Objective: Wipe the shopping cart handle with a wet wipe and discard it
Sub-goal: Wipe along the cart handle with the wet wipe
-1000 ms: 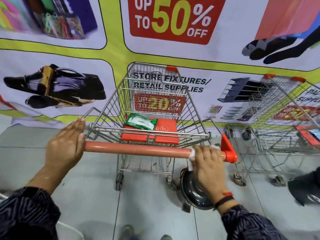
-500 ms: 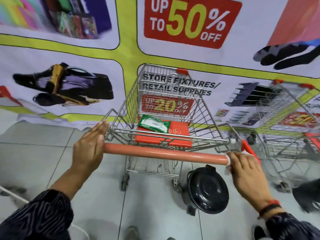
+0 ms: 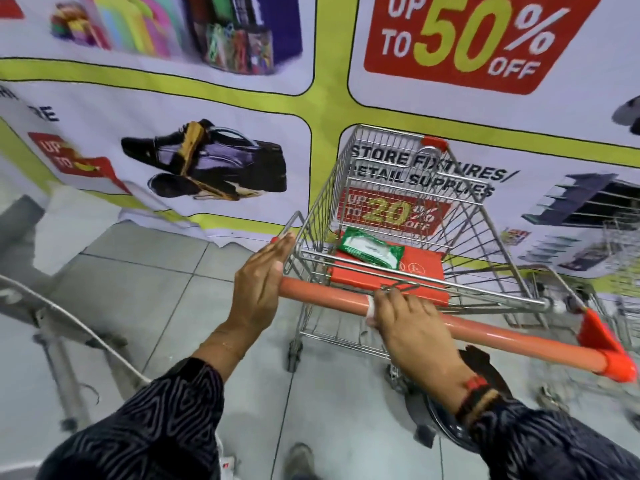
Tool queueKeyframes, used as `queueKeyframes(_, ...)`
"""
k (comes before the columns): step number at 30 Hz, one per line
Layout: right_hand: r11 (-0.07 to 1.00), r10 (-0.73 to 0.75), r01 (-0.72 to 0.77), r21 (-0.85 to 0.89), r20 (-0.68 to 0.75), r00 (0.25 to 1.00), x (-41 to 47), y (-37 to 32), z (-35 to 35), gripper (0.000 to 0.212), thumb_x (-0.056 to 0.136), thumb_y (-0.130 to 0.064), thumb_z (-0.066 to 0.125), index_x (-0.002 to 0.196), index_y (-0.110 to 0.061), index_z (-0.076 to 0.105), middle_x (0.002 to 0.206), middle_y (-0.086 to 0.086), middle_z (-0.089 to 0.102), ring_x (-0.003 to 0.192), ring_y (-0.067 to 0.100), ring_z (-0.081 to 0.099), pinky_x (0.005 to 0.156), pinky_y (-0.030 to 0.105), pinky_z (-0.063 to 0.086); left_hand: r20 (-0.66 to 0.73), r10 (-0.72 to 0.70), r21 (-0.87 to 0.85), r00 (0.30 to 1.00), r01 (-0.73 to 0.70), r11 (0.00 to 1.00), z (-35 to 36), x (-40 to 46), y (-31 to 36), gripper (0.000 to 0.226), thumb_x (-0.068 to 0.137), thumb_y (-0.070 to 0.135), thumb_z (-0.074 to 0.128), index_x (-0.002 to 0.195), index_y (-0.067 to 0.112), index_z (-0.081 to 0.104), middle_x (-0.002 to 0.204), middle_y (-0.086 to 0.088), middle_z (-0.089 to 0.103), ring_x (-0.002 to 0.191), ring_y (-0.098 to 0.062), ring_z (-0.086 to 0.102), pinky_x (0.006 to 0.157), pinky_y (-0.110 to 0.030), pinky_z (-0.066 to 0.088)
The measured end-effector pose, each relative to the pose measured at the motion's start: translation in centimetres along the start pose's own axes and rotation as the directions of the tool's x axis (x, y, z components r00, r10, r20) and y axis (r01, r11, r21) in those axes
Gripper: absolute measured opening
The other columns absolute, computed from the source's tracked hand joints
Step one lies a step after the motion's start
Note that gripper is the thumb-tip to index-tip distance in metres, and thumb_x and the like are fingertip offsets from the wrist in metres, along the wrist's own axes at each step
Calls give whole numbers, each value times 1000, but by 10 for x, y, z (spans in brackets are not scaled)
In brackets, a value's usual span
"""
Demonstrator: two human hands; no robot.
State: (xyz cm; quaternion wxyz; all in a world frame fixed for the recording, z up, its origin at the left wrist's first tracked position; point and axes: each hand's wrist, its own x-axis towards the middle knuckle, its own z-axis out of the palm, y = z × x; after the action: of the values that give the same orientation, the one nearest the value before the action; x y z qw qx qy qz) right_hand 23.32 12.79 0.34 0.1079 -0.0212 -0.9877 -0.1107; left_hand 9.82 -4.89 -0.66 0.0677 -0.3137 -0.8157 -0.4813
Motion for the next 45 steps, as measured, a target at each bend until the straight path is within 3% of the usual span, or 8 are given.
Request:
queueKeyframes(2, 999, -32, 33, 13, -41, 999, 18, -24, 0, 37, 69, -26, 70, 97, -4, 68, 74, 8, 70, 56, 24, 64, 53, 28, 53, 7, 1, -27, 1000, -1, 1000, 1, 0, 0, 49, 87, 28, 21, 124, 10, 47, 128, 0, 47, 122, -10, 44, 105, -13, 26)
queueKeyframes(10, 996, -87, 88, 16, -81, 993, 65, -92, -6, 36, 75, -21, 33, 99, -16, 59, 75, -3, 67, 60, 14, 61, 55, 24, 50, 10, -26, -93, 1000, 27, 995, -1, 2, -1, 51, 87, 29, 20, 122, 8, 51, 126, -2, 51, 122, -16, 47, 103, -29, 35)
queueKeyframes(16, 998, -53, 56, 32, -93, 994, 47, -68, -2, 36, 73, -31, 65, 103, -10, 68, 81, 0, 72, 63, 17, 64, 59, 22, 52, 39, -29, -51, 999, 31, 998, 3, 1, 3, 52, 88, 28, 17, 122, 8, 51, 128, -11, 55, 122, -16, 44, 102, -25, 33)
queueKeyframes(20, 1000, 7, -4, 29, -93, 996, 21, -44, 3, 40, 78, -23, 42, 113, -8, 55, 88, 5, 71, 67, 24, 64, 67, 31, 55, 53, -44, -53, 998, 47, 997, 7, 0, 5, 54, 87, 32, 15, 124, 11, 49, 130, -10, 54, 124, -16, 44, 104, -26, 32)
queueKeyframes(24, 997, 33, -24, 80, -108, 994, 32, -62, -1, 47, 68, -17, 62, 115, -13, 57, 85, 6, 70, 65, 25, 63, 65, 33, 56, 48, -27, -37, 998, 29, 999, 6, 1, 6, 52, 88, 29, 17, 123, 9, 50, 129, -9, 53, 123, -15, 43, 104, -27, 33)
queueKeyframes(28, 994, -23, 34, 102, -105, 994, 51, -77, -6, 46, 77, -23, 33, 108, -18, 66, 78, -5, 69, 61, 16, 62, 60, 23, 53, 88, 16, 62, 996, -21, 998, 3, 0, 6, 52, 88, 26, 17, 122, 7, 50, 128, -13, 56, 123, -19, 44, 103, -32, 37)
queueKeyframes(41, 996, 84, -83, 9, -42, 996, -40, 50, 5, 42, 83, -35, 33, 105, -11, 59, 81, 2, 71, 62, 21, 63, 62, 26, 54, 105, 149, 381, 983, -178, 907, 6, 1, 8, 48, 86, 15, 21, 106, -2, 62, 105, -23, 68, 99, -36, 63, 90, -35, 45)
queueKeyframes(45, 998, 68, -68, -13, -35, 997, -60, 82, 9, 36, 82, -34, 35, 108, -11, 46, 80, 3, 70, 63, 23, 62, 71, 31, 40, 79, 143, 392, 987, -162, 905, 4, 0, 3, 49, 86, 16, 21, 104, -2, 63, 104, -24, 67, 98, -40, 62, 89, -34, 38)
